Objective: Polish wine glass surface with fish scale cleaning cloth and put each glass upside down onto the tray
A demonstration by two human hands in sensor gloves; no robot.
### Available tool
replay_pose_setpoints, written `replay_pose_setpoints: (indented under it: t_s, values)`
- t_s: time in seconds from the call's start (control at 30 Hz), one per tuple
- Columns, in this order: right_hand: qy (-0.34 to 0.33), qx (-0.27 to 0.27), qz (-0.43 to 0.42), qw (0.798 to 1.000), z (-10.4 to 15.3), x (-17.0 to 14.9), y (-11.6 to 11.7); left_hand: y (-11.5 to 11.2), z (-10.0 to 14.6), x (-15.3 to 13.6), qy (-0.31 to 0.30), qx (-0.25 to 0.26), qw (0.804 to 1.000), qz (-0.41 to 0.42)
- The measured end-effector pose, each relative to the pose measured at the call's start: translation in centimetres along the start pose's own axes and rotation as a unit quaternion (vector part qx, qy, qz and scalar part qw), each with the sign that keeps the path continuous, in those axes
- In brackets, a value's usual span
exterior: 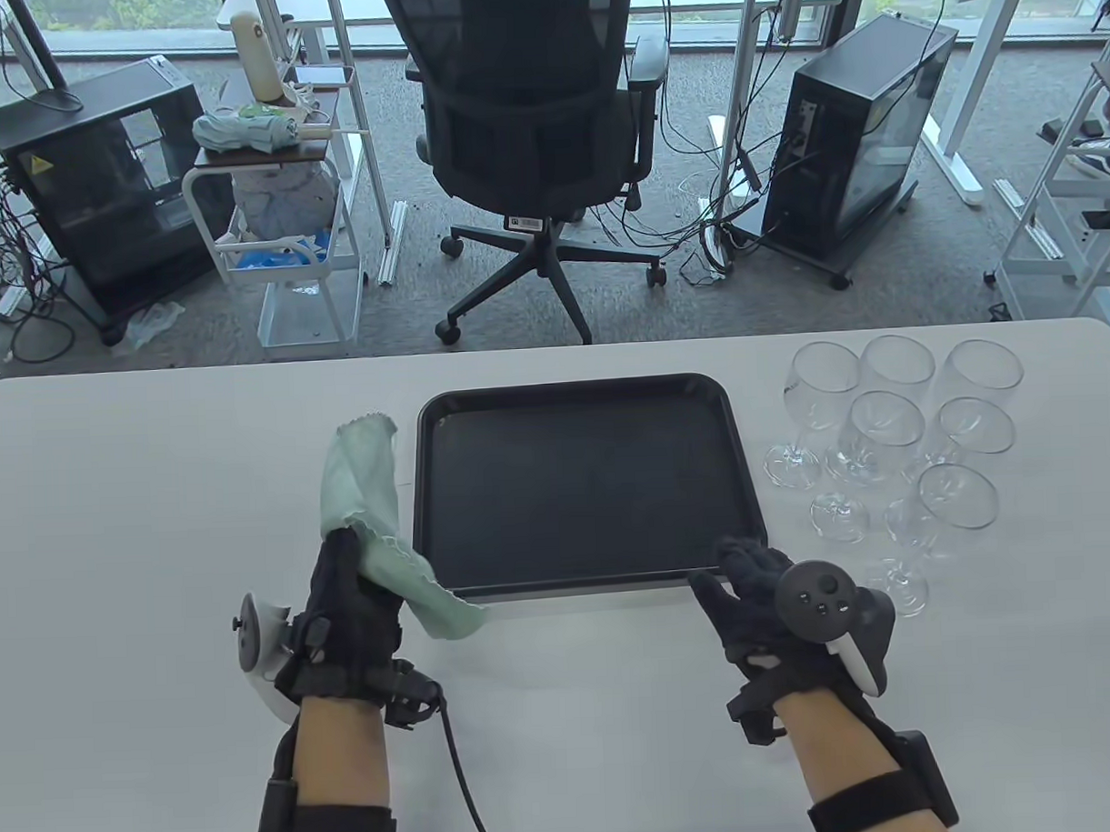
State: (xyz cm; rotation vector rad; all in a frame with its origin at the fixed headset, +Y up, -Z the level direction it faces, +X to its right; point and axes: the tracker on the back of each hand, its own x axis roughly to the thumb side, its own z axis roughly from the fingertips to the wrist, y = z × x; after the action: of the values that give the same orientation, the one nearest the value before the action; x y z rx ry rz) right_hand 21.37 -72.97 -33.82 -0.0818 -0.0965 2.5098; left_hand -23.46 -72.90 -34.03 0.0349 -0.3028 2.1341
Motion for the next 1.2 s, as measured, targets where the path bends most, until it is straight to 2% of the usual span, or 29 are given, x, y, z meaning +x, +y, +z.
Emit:
replay_pose_setpoints:
  t_s: [0.13, 0.2, 0.27, 0.33, 0.4, 0.6, 0.8, 0.9, 1.07, 1.2]
  values:
    - [0.09, 0.007, 0.004, 0.996, 1.1, -3.3, -2.5, -1.6, -0.3, -1.0, -0.005, -0.037, 0.999, 0.03]
    - [0.139, -0.009, 0.009, 0.99, 1.8, -5.5, -3.8, -2.0, -0.3, -1.3, -0.004, -0.049, 0.998, 0.03]
    - [0.219, -0.027, 0.024, 0.975, 2.8, -7.9, -5.2, -2.2, -0.4, -1.4, 0.003, -0.057, 0.998, 0.026]
    - [0.3, -0.039, -0.015, 0.953, 3.8, -10.4, -6.0, -2.3, -0.5, -1.4, 0.002, -0.061, 0.998, 0.025]
    - [0.337, -0.041, -0.043, 0.94, 4.1, -12.1, -6.4, -2.4, -0.5, -1.3, 0.001, -0.065, 0.998, 0.018]
    - [0.329, -0.105, -0.097, 0.934, 1.6, -13.9, -6.2, -2.5, -0.5, -1.3, -0.003, -0.07, 0.997, 0.027]
    - [0.363, -0.141, -0.178, 0.904, -0.2, -14.9, -5.3, -2.5, -0.4, -1.4, 0.0, -0.075, 0.997, 0.025]
    - [0.372, -0.151, -0.192, 0.895, -0.6, -15.3, -5.2, -2.6, -0.4, -1.5, 0.004, -0.078, 0.997, 0.024]
    - [0.36, -0.149, -0.198, 0.899, -0.5, -15.6, -5.4, -2.8, -0.7, -1.6, 0.01, -0.086, 0.996, 0.017]
    - [0.313, -0.122, -0.204, 0.92, 0.2, -15.2, -5.5, -3.2, -0.6, -1.7, 0.012, -0.094, 0.995, 0.014]
